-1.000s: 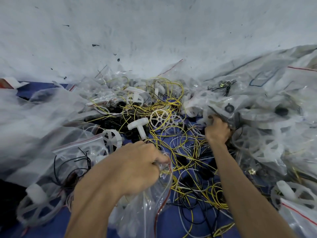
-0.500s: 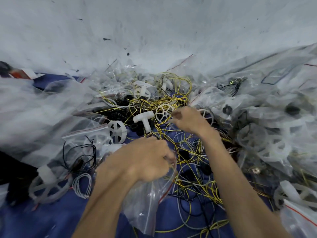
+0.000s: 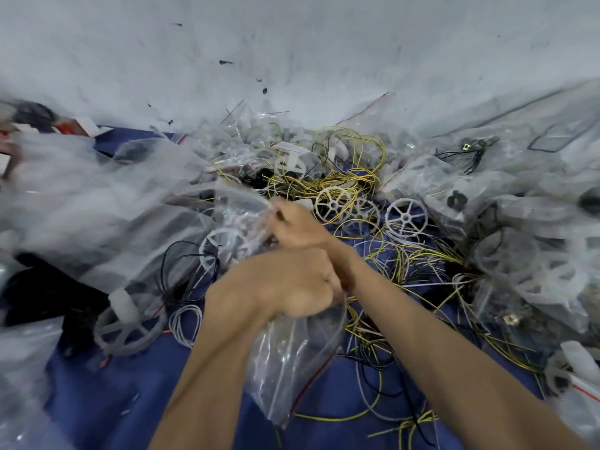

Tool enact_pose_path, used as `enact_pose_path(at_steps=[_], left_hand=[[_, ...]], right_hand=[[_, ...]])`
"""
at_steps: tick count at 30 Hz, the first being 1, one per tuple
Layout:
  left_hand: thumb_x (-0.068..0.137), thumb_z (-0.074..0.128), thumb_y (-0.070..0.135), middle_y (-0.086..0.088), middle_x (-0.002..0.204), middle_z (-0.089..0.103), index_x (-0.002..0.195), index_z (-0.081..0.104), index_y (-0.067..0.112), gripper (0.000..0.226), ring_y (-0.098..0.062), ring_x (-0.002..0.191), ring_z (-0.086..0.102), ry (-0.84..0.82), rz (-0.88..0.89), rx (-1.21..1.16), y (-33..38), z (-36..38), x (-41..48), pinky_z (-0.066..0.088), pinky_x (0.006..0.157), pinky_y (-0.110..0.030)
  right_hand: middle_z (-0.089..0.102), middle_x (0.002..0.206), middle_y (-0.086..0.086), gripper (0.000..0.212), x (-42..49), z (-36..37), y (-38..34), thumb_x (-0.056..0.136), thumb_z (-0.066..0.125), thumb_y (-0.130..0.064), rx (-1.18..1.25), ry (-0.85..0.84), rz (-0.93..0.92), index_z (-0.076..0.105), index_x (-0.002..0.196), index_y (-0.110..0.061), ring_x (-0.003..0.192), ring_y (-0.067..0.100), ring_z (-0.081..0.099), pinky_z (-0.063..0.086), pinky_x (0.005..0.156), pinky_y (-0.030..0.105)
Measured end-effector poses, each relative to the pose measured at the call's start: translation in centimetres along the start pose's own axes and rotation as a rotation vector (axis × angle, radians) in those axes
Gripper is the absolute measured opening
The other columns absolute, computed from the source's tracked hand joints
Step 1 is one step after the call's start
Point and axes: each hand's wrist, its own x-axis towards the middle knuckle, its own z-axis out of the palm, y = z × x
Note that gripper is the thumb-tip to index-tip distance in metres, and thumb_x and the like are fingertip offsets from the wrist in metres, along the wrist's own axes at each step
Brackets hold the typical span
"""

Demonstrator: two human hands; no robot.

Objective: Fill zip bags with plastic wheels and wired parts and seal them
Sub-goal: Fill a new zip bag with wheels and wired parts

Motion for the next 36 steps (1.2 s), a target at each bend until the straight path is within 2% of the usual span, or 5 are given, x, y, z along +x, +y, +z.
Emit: enact_pose_path(at_steps=[9,14,19,30,36], left_hand=[[0.094,0.041,0.008,0.008,0.124,0.063,0.117,0.068,0.025,0.039,-0.009,0.118,0.053,0.013,0.005,-0.054,-0.7,-0.7,-0.5,0.04,0.102,-0.025],[0.097,0.04,0.024,0.002,0.053,0.05,0.06,0.05,0.012,0.041,-0.011,0.05,0.049,0.094,-0.132,-0.076,-2.4,-0.6,0.1,0.04,0.055,-0.025],[0.091,0.048,0.053,0.0,0.061,0.051,0.067,0.055,0.016,0.044,-0.012,0.057,0.051,0.203,-0.164,-0.266,-3.3,-0.9,0.3,0.035,0.056,-0.025],[0.071,0.073,0.047,0.012,0.06,0.066,0.065,0.07,0.033,0.015,-0.005,0.056,0.06,0.321,0.048,-0.398,-2.0,-1.3,-0.3,0.044,0.056,-0.015],[0.07,0.074,0.047,0.011,0.043,0.048,0.057,0.064,0.019,0.032,-0.001,0.04,0.039,0.429,-0.073,-0.286,-2.2,-1.3,-0.7,0.028,0.044,-0.018]], right_hand=[[0.059,0.12,0.021,0.034,-2.6,-4.8,0.1,0.102,0.026,-0.023,0.821,0.205,0.192,0.042,0.125,-0.005,0.097,0.035,0.062,0.053,0.081,0.045],[0.066,0.106,0.013,0.033,-4.5,-5.5,-0.9,0.102,0.025,-0.025,1.064,0.217,0.151,0.052,0.107,-0.008,0.086,0.023,0.066,0.056,0.075,0.03],[0.065,0.074,0.009,0.025,-8.2,-6.1,-1.4,0.1,0.036,-0.02,1.379,0.316,0.154,0.053,0.094,-0.003,0.049,0.01,0.059,0.048,0.039,0.015],[0.061,0.118,0.015,0.062,-12.5,-5.5,-1.4,0.076,0.063,-0.031,0.975,0.008,0.119,0.046,0.128,-0.002,0.1,0.023,0.059,0.051,0.092,0.038],[0.072,0.081,-0.003,0.015,-12.8,-5.4,-1.9,0.081,0.068,-0.011,0.674,-0.016,0.073,0.054,0.081,-0.012,0.075,0.01,0.068,0.053,0.057,0.021]])
